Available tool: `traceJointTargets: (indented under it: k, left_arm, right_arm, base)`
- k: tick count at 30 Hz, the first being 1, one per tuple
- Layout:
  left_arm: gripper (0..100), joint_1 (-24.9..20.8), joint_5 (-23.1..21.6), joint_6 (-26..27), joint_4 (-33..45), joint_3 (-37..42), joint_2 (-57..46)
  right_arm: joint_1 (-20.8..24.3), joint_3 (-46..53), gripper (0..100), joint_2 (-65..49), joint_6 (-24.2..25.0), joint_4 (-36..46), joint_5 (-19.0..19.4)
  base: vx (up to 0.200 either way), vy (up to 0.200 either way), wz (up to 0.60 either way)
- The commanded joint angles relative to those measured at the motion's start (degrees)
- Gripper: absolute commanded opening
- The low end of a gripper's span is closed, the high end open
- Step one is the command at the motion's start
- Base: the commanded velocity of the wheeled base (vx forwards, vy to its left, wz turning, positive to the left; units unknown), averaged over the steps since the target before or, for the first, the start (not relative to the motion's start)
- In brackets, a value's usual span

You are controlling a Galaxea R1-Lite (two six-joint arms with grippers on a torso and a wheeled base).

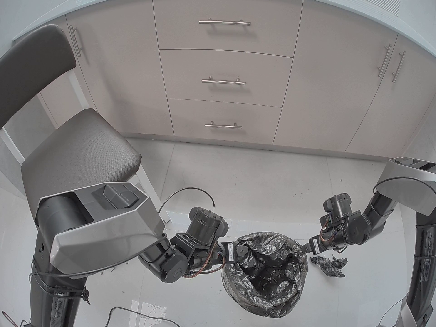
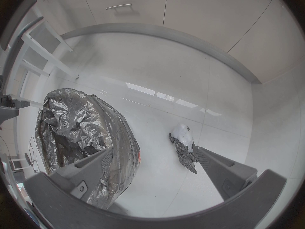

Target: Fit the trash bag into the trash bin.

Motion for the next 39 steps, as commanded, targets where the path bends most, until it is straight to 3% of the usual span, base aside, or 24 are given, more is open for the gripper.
traceJointTargets:
  k: [1,23,29,36,39]
  left_arm:
    - [100,-0.02,-0.02,-0.02,-0.03,-0.02,0.09]
    - [100,-0.02,-0.02,-0.02,-0.03,-0.02,0.09]
    - [100,-0.02,-0.02,-0.02,-0.03,-0.02,0.09]
    - [100,0.07,-0.11,-0.02,-0.03,0.15,-0.09]
    - [100,0.07,-0.11,-0.02,-0.03,0.15,-0.18]
  right_arm:
    - [-1.04,-0.03,100,0.94,-0.17,-0.03,0.01]
    - [-2.97,-5.83,100,7.27,-0.96,0.14,0.71]
    - [-3.32,-6.53,100,3.31,-0.43,0.14,0.89]
    - [-5.87,-21.56,100,3.58,3.09,2.08,0.97]
    - [-7.45,-30.96,100,7.35,3.79,6.91,1.06]
  base:
    - [0.000,0.000,0.00]
    - [0.000,0.000,0.00]
    - [0.000,0.000,0.00]
    - [0.000,0.000,0.00]
    - [0.000,0.000,0.00]
